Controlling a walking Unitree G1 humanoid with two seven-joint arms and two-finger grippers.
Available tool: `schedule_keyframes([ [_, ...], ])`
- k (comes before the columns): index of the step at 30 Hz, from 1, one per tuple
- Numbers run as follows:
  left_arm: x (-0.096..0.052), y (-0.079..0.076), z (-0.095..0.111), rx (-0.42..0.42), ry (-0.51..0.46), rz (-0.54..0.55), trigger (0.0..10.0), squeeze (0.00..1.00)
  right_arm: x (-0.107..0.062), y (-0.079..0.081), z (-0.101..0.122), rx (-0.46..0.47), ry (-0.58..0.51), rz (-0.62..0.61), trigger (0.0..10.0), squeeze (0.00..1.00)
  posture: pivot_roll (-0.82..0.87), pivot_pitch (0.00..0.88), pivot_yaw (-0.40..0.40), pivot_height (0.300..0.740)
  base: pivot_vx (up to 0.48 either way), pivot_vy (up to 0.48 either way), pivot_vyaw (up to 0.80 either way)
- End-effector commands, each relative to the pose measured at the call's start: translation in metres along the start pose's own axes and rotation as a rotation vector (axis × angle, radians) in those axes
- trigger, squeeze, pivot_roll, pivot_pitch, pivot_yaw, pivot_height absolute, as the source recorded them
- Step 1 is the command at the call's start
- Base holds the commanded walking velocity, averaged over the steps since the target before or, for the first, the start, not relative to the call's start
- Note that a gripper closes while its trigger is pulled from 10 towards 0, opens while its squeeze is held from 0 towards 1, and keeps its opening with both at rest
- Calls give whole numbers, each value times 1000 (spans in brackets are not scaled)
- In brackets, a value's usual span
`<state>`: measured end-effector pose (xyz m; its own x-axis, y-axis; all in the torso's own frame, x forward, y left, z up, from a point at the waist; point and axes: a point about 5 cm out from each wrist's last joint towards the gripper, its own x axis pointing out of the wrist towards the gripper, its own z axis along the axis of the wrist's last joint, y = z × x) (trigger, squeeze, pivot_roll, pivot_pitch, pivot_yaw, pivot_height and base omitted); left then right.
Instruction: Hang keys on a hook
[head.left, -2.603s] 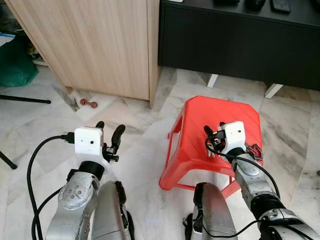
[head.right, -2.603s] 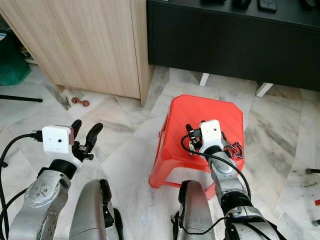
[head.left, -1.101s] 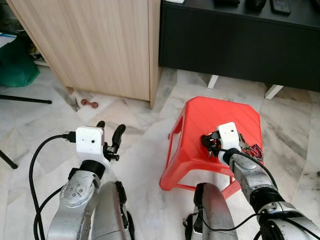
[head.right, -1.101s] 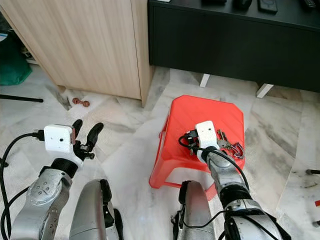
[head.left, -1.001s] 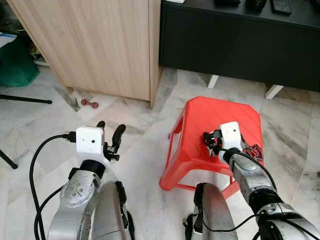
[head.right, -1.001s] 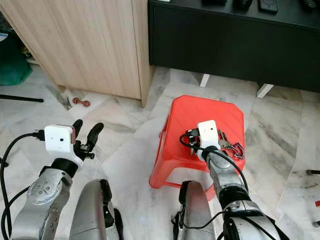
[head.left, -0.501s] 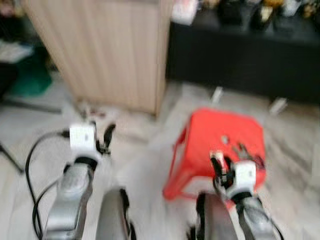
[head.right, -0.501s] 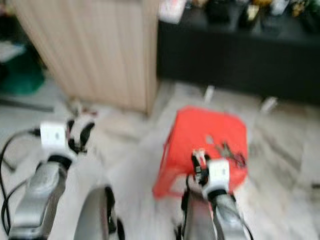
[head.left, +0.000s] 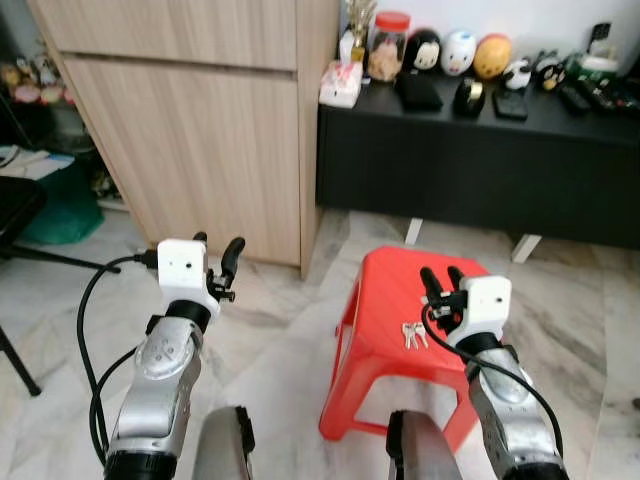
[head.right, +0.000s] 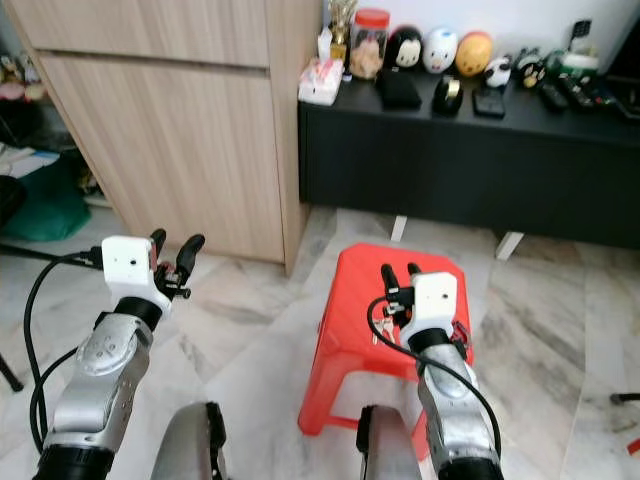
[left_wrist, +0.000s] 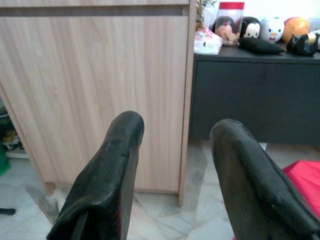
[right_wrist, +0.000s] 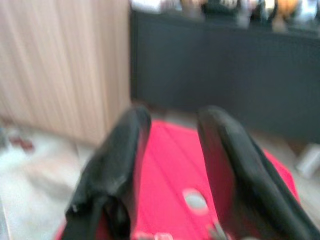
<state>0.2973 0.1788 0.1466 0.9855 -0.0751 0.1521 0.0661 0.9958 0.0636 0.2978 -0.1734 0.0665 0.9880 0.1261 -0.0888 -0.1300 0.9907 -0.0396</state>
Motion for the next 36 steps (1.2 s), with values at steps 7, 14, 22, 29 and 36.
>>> schedule_keyframes([
  [7, -9, 0, -2, 26, 0, -12, 10000, 0, 7, 9, -15, 9, 127, 49, 10000, 0, 27, 3, -40, 568, 0, 0, 0],
  [14, -24, -1, -4, 24, 19, -8, 10000, 0, 13, 15, -15, 20, 144, 72, 10000, 0, 36, 62, -53, 568, 0, 0, 0],
  [22, -42, -6, -4, 7, 44, 7, 10000, 0, 24, 8, -8, 41, 150, 33, 10000, 1000, 42, 137, -85, 568, 0, 0, 0],
  [29, -51, -3, -3, 9, 56, 41, 10000, 0, 30, 19, -9, 47, 187, 66, 10000, 1000, 51, 166, -101, 568, 0, 0, 0],
  [36, -55, -4, -2, 6, 70, 47, 10000, 0, 32, 32, -18, 44, 262, 131, 10000, 31, 54, 169, -102, 568, 0, 0, 0],
])
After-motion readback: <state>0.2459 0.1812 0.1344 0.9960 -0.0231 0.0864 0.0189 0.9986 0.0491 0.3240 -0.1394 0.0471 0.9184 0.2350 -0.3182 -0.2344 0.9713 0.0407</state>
